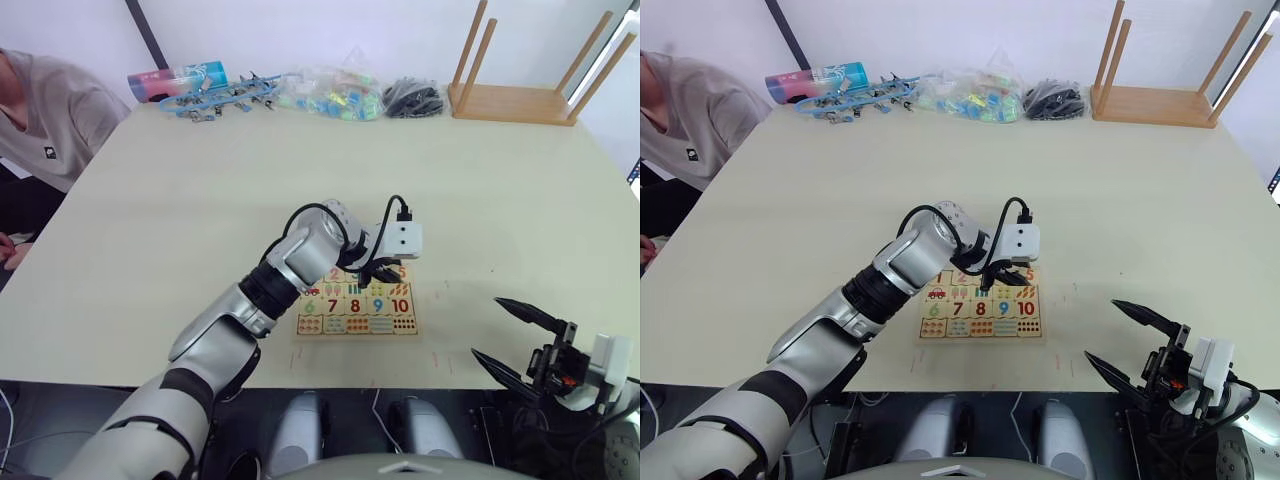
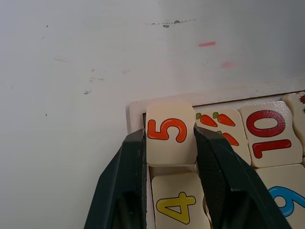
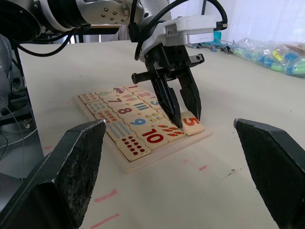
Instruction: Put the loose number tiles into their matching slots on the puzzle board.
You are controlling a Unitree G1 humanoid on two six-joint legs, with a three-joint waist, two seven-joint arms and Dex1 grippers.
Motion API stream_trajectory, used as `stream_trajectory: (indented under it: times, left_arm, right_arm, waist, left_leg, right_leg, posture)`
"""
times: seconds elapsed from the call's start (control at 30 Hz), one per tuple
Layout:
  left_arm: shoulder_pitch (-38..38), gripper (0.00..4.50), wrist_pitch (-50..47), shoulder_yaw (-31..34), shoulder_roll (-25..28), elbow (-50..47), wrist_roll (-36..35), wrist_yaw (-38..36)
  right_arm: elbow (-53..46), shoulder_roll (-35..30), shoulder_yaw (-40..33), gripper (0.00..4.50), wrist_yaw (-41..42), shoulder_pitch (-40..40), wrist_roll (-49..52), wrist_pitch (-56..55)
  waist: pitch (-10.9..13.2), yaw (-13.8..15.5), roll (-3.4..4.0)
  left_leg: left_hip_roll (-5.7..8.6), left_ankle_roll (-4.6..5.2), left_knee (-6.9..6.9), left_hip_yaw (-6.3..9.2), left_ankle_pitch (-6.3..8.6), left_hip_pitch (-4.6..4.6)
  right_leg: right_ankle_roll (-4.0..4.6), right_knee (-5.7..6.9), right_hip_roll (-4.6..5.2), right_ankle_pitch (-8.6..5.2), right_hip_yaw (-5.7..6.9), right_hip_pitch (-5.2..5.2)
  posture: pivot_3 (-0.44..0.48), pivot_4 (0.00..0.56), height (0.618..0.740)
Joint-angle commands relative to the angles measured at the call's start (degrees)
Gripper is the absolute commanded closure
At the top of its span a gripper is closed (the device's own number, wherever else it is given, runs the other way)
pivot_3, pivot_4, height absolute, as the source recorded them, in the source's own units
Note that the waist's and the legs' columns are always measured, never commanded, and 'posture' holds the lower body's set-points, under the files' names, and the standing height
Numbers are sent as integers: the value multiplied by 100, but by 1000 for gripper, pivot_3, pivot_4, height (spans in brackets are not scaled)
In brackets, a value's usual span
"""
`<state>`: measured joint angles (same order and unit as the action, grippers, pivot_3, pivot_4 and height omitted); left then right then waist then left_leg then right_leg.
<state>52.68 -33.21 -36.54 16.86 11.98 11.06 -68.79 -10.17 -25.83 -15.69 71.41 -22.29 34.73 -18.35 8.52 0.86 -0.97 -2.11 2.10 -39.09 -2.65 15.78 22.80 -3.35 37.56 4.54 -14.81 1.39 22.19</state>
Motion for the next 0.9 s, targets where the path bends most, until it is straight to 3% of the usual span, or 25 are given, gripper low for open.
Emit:
stream_trajectory:
  times: [0.03, 0.73, 0.77, 0.83, 0.9]
  left_arm:
    - [138, 3494, 16, 128, -12, -173, -70, 17]
    - [102, 3494, -63, 123, 30, -238, -120, -36]
    - [102, 2478, -69, 127, 27, -234, -122, -31]
    - [107, 1888, -68, 126, 32, -222, -119, -34]
    - [107, 842, -55, 119, 47, -220, -119, -35]
  right_arm:
    - [-74, -40, -29, 0, 3, -38, 55, -93]
    - [-45, -52, -23, 0, 3, -5, 35, -71]
    - [-49, -51, -23, 0, 1, -7, 38, -65]
    - [-43, -52, -25, 0, -3, 0, 33, -69]
    - [-36, -50, -27, 0, -4, 2, 25, -78]
  waist:
    - [0, 1, 0]
    - [0, 1, 0]
    - [0, 1, 0]
    - [0, 1, 0]
    - [0, 1, 0]
  left_leg:
    - [0, 0, 0, 0, 0, 0]
    - [0, 0, 0, 0, 0, 0]
    - [0, 0, 0, 0, 0, 0]
    - [0, 0, 0, 0, 0, 0]
    - [0, 0, 0, 0, 0, 0]
  right_leg:
    - [0, 0, 0, 0, 0, 0]
    - [0, 0, 0, 0, 0, 0]
    - [0, 0, 0, 0, 0, 0]
    - [0, 0, 0, 0, 0, 0]
    - [0, 0, 0, 0, 0, 0]
  posture:
    - [0, 150, 737]
    - [0, 150, 737]
    - [0, 150, 737]
    - [0, 150, 737]
    - [0, 150, 737]
